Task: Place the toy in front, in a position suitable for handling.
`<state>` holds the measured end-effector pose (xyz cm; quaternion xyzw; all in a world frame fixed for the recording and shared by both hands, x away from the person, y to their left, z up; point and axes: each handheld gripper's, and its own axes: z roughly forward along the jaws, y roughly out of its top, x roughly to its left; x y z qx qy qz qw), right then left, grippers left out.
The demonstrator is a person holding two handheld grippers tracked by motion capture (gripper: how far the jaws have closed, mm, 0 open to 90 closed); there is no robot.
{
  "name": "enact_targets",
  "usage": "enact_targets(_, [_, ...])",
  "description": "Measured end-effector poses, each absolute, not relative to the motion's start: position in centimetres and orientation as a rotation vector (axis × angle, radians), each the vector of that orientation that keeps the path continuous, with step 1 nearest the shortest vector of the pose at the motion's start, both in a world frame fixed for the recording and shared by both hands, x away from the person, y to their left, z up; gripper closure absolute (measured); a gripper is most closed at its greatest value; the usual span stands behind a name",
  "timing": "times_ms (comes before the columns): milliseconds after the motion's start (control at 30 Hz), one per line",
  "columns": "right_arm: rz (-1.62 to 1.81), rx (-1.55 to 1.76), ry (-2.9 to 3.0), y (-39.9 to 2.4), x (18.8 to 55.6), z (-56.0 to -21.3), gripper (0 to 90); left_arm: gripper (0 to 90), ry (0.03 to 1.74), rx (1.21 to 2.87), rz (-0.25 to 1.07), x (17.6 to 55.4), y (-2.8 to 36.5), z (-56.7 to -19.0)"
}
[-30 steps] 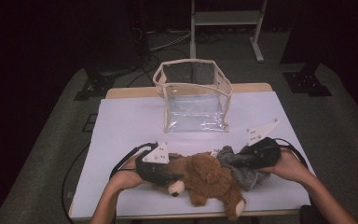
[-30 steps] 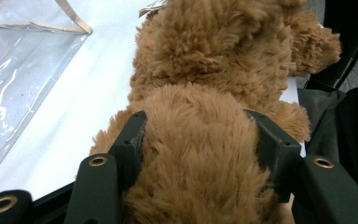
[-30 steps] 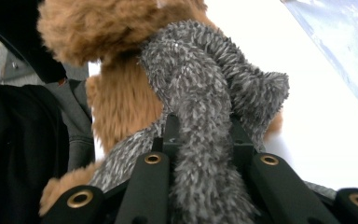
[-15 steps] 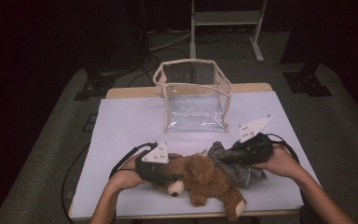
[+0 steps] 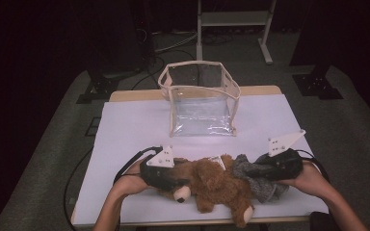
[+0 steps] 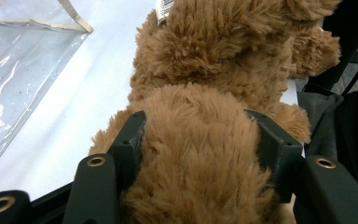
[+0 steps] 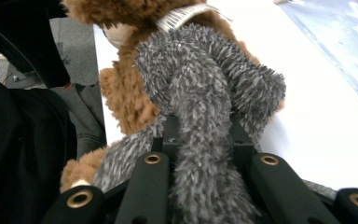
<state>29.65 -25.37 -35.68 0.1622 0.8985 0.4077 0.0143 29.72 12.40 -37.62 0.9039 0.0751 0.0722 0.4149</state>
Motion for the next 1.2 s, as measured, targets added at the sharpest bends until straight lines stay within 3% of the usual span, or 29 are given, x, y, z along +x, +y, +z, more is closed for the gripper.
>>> enact_targets(167, [1.280, 0.468, 2.765, -25.1, 30.1, -33.6, 74.7, 43.8, 0.186, 2.273, 0.181, 29.8, 12.4, -37.6])
enact_targets(333, [1.288, 0.350, 2.764, -22.0, 31.2, -31.6, 74.7, 43.7, 0.192, 2.269, 0.179, 29.7, 12.4, -37.6])
enact_targets(533, [1.236, 0.285, 2.827, -18.8, 31.8, -32.8, 74.7, 43.7, 0.186, 2.267, 0.180, 29.7, 12.5, -37.7])
enact_targets(833, [1.186, 0.450, 2.830, -23.1, 31.1, -35.4, 74.7, 43.7, 0.187, 2.266, 0.180, 29.7, 12.3, -37.6])
enact_targets(1000, [1.247, 0.437, 2.784, -23.7, 31.0, -32.9, 74.7, 43.5, 0.191, 2.262, 0.173, 29.8, 12.4, -37.7])
enact_targets(1200, [1.243, 0.258, 2.790, -19.1, 32.1, -29.3, 74.6, 43.4, 0.188, 2.261, 0.172, 29.8, 12.4, -37.7])
